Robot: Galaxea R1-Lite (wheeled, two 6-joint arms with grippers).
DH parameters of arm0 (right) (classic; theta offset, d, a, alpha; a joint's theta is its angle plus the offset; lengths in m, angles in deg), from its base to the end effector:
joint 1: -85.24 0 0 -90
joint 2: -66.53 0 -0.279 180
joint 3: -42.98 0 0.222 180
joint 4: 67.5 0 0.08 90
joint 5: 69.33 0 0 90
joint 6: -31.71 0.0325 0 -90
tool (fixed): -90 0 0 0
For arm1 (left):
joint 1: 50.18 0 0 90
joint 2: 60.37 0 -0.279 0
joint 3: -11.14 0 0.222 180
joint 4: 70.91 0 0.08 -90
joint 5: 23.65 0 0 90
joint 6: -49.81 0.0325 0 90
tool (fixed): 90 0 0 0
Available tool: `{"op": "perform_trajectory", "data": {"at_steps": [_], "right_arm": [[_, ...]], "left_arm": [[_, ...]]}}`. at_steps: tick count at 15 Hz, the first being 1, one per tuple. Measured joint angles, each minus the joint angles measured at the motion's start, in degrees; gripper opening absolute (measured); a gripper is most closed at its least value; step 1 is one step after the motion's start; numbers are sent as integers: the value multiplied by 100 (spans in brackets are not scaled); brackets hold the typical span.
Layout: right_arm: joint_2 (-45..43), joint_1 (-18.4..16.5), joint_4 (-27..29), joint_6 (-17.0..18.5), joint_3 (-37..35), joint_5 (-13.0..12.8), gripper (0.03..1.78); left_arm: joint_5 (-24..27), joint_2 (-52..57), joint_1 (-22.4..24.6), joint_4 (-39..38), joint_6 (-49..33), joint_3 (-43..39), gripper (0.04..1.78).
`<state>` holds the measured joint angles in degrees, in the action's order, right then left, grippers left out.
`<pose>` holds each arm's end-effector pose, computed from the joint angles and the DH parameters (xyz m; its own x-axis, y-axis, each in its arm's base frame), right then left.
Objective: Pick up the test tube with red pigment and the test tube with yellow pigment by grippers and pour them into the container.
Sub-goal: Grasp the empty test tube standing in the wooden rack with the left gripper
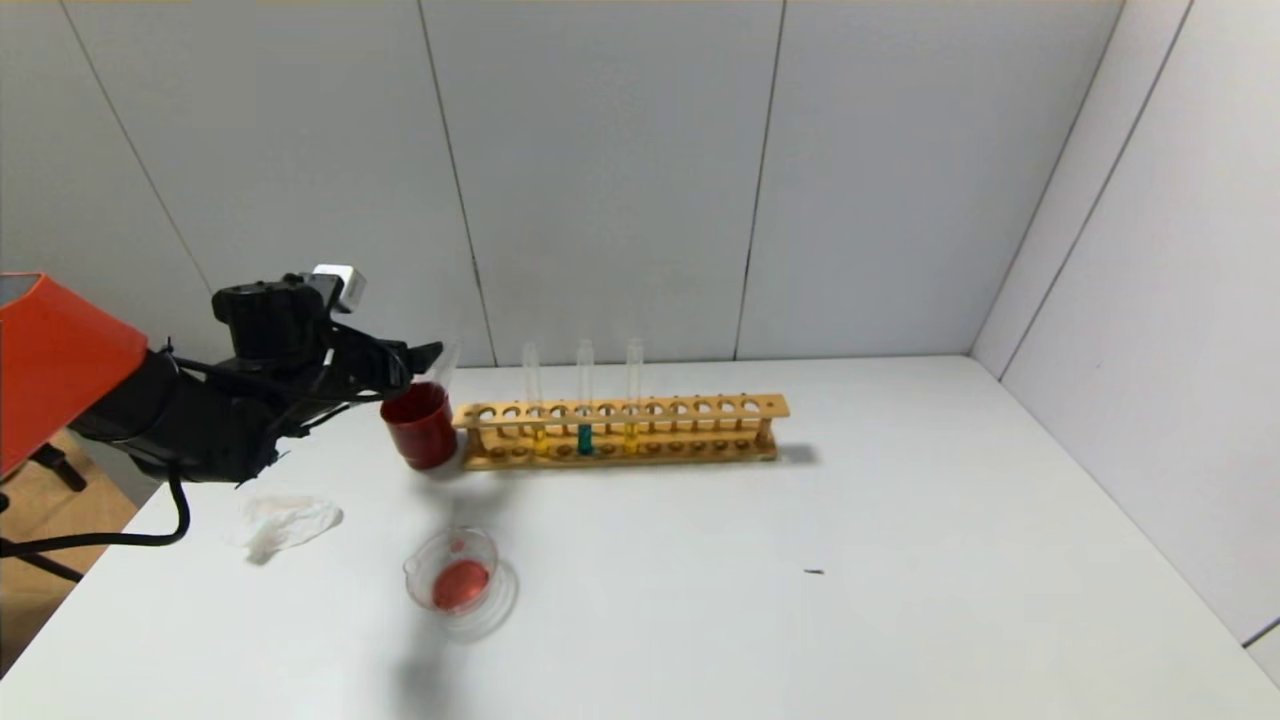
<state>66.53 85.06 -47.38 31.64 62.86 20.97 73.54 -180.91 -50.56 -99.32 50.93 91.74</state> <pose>0.0423 0.0000 0.0750 1.0000 0.0021 -0.0042 -0.0021 1.0000 -0.0012 0.4219 -0.0069 0.0753 0.9713 -0.1316 -0.1983 0.1331 0.9911 -0.0059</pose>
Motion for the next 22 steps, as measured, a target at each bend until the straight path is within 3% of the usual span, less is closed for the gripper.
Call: {"op": "perform_trajectory", "data": {"at_steps": [6, 9, 16, 22], "right_arm": [[0, 0, 2, 0, 0, 0, 175], [0, 0, 2, 0, 0, -2, 175], [0, 0, 2, 0, 0, 0, 175], [0, 0, 2, 0, 0, 0, 175]], "left_arm": [[-12, 1335, -2, 2015, 4, 107, 175], [-9, 2087, -100, 3176, -49, -339, 175], [-22, 3521, -406, 3266, -340, -1883, 175], [-34, 3953, -1186, 2870, -511, -2214, 175]]}}
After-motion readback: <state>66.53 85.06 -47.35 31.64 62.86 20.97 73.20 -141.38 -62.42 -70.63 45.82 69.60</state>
